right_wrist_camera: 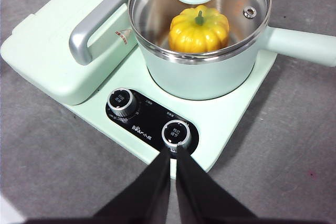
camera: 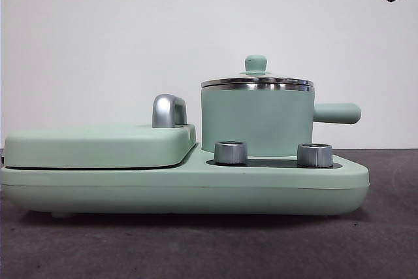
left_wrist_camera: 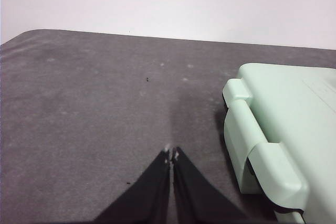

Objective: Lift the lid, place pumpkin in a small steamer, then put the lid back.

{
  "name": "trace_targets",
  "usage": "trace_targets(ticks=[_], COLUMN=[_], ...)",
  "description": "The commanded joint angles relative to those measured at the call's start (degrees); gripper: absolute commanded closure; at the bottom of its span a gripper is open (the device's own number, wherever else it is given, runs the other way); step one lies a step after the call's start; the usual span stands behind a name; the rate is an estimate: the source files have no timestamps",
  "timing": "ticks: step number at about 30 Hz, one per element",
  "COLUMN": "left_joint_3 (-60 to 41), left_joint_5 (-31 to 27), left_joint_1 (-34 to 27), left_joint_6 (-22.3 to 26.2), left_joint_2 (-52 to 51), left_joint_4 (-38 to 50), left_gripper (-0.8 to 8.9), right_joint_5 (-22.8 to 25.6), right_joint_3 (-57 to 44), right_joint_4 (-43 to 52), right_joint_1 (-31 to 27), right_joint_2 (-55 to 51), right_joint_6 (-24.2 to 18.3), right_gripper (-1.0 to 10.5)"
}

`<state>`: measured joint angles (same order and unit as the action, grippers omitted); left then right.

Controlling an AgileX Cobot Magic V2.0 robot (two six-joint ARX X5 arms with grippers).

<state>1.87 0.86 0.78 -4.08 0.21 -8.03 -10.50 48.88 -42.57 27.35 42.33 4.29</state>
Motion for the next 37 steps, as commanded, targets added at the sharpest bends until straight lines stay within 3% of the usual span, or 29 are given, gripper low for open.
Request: trace_targets(ticks=[1, 11, 14, 19, 22, 29, 37], left_joint_3=[-1.2, -1.2, -1.2, -1.2, -1.2, -1.2, -1.2], left_joint_5=[0.0, 0.0, 0.0, 0.0, 0.0, 0.0, 0.0], left_joint_1=[0.0, 0.0, 0.0, 0.0, 0.0, 0.0, 0.0], left_joint_6=[0.0, 0.0, 0.0, 0.0, 0.0, 0.0, 0.0], left_joint_2=[-0.1, 0.0, 0.0, 0.0, 0.0, 0.0, 0.0], left_joint_4=[0.3, 0.3, 0.3, 0.3, 0.3, 0.3, 0.3], left_gripper=[8.06, 8.06, 8.06, 8.06, 8.06, 8.06, 8.06], right_joint_5=[0.0, 0.0, 2.5, 6.5, 7.2, 8.0, 7.6], right_joint_3=[0.2, 0.2, 0.2, -2.0, -9.1, -32.4, -47.3], right_joint_4=[0.6, 0.6, 2.3, 6.3, 16.8, 41.1, 45.8], right_joint_1=[0.4, 0.4, 0.3, -1.2, -4.3, -15.1, -22.6], right_joint_2=[0.2, 0.2, 0.2, -2.4, -7.8, -22.7, -33.9], right_joint_6=[-0.4, -0.5, -1.6, -8.6, -11.6, -11.6, -10.9], right_gripper=[9.3, 9.3, 9.3, 9.3, 9.3, 9.3, 9.3])
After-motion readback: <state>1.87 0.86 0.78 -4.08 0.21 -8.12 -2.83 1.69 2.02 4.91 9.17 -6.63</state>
